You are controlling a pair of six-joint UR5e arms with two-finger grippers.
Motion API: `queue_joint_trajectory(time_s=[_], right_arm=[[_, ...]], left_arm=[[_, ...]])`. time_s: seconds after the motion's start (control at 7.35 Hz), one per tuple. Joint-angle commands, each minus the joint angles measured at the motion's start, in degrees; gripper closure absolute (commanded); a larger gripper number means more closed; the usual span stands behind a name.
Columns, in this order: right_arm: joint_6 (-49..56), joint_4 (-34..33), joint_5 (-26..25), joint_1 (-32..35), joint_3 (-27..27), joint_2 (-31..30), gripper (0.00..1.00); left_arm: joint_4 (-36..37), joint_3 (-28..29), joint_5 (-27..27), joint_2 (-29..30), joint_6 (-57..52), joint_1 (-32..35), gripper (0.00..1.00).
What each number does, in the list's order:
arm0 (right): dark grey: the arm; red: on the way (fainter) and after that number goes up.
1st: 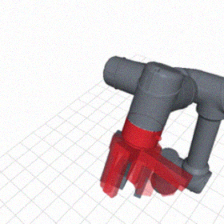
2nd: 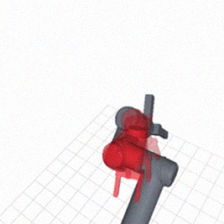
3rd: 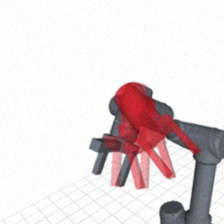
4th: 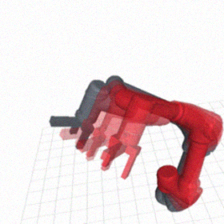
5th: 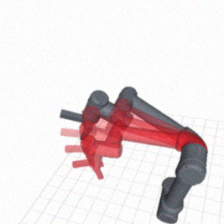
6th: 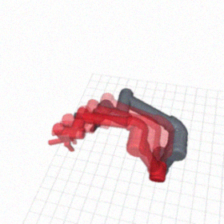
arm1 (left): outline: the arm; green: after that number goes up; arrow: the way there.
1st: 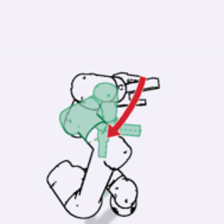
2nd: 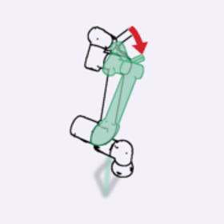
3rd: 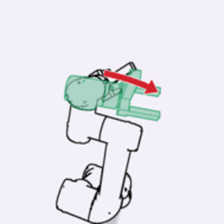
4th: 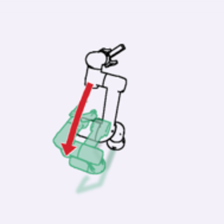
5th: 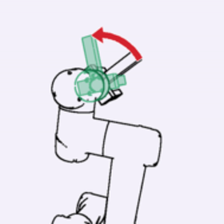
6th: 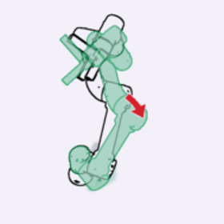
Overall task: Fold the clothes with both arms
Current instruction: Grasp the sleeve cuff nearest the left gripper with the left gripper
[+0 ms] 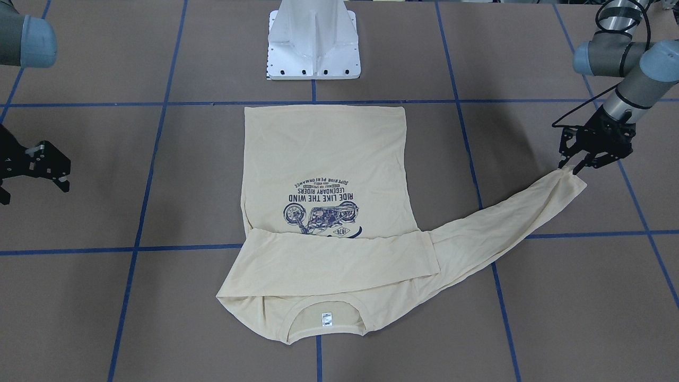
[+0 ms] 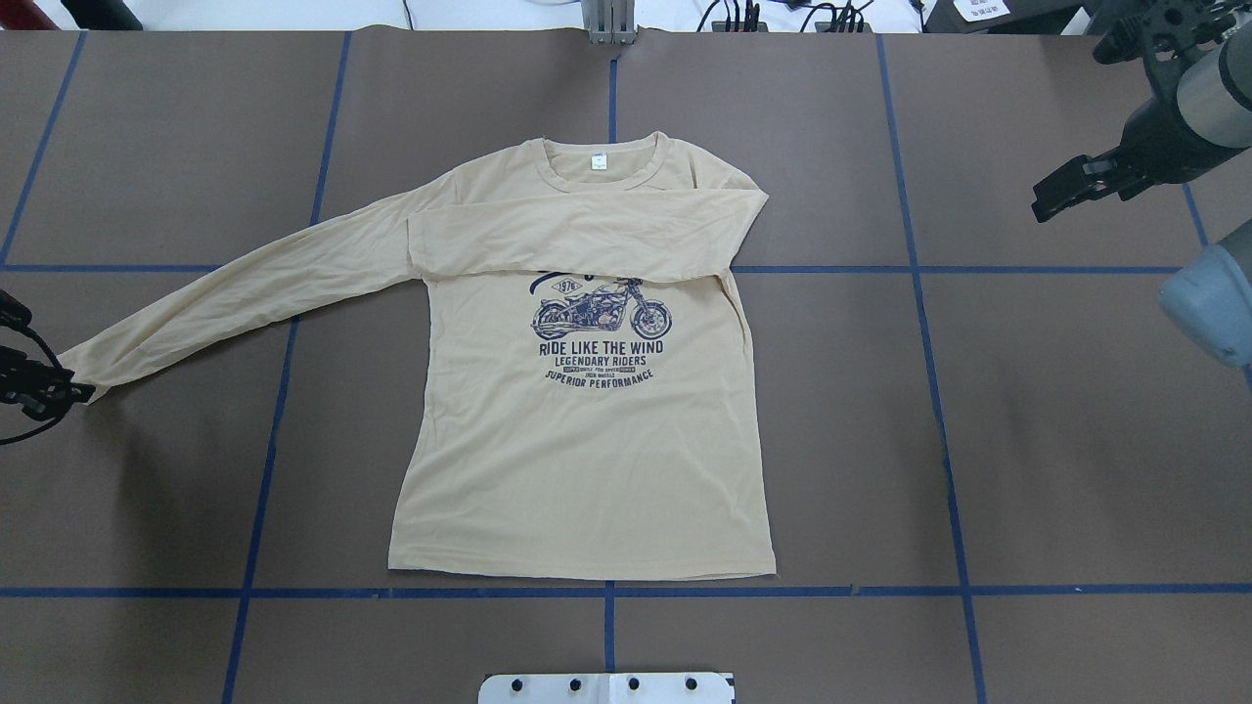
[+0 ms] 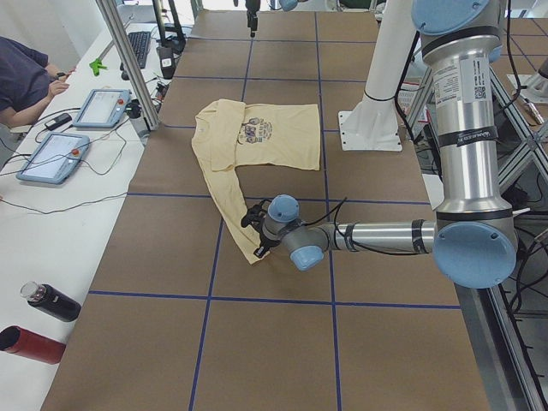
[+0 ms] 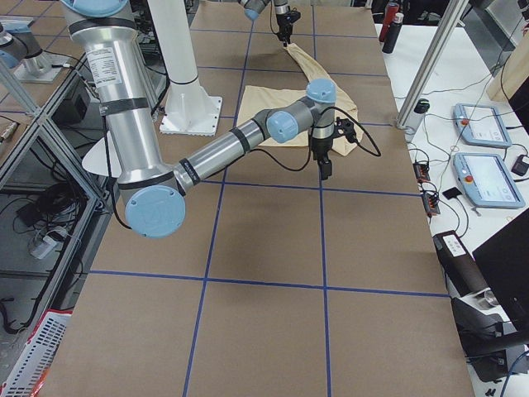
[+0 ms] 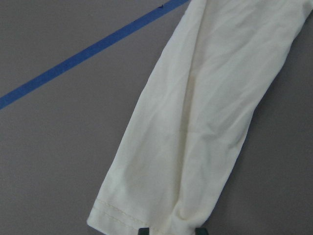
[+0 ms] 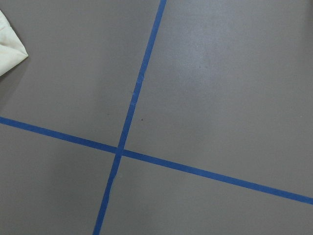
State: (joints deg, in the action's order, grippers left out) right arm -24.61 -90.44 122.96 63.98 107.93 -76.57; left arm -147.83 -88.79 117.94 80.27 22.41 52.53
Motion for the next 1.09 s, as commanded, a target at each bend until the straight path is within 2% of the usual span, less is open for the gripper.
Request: queue_joint_trajectory(time_s=[0.0, 0.14, 0.41, 0.95], right_arm=[[0.0, 0.0, 0.0, 0.0, 0.0, 0.0, 0.00], [0.1, 0.1, 0.0, 0.0, 0.0, 0.0, 0.00], [0.1, 0.1, 0.0, 0.0, 0.2, 0.0, 0.00], [0.8, 0.0, 0.8, 1.5, 0.2, -0.9, 0.00]], left_arm=[[0.0, 0.0, 0.0, -0.1, 0.0, -0.1, 0.72], [0.0, 0.0, -0.1, -0.1, 0.0, -0.1, 1.00], [-0.2, -0.2, 0.0, -0.1, -0.1, 0.0, 1.00], [1.0, -6.4, 2.4, 1.9, 0.2, 1.5, 1.00]])
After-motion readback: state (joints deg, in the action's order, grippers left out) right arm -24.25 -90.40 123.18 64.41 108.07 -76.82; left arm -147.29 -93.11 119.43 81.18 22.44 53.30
